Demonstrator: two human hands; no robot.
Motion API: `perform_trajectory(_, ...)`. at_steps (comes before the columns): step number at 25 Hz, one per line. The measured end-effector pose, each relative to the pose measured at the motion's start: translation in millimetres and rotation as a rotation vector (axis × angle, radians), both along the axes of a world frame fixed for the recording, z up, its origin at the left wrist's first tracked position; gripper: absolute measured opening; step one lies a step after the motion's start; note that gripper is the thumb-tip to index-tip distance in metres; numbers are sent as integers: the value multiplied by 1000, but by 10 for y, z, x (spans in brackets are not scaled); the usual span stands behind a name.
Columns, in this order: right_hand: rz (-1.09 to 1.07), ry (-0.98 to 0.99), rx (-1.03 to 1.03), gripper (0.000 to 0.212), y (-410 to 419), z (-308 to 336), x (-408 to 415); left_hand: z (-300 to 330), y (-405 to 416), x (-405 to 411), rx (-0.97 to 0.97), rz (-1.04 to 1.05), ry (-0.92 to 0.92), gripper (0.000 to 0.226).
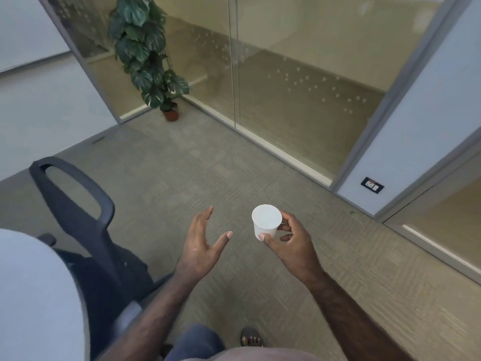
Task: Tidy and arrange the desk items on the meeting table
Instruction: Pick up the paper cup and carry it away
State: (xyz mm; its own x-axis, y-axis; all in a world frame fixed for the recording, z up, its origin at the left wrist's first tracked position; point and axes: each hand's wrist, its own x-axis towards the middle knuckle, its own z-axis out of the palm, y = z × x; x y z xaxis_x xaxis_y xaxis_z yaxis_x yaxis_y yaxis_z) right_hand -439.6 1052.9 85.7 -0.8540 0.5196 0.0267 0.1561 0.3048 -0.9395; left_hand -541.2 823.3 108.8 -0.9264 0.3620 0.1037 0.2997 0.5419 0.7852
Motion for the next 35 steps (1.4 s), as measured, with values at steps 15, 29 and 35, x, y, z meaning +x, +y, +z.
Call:
perform_trajectory(15, 38, -4, 80, 64, 542, -2, -3299, -146, 623, -3229, -169, -124, 263, 87)
perform_trajectory(29, 361, 31, 99, 67, 131, -42, -6559, -197, -14, -5637, -228, 188, 222, 88)
perform_trajectory(35, 593, 8, 58, 64, -373, -129, -8249, -89, -585, -6817, -304, 374, 182, 86)
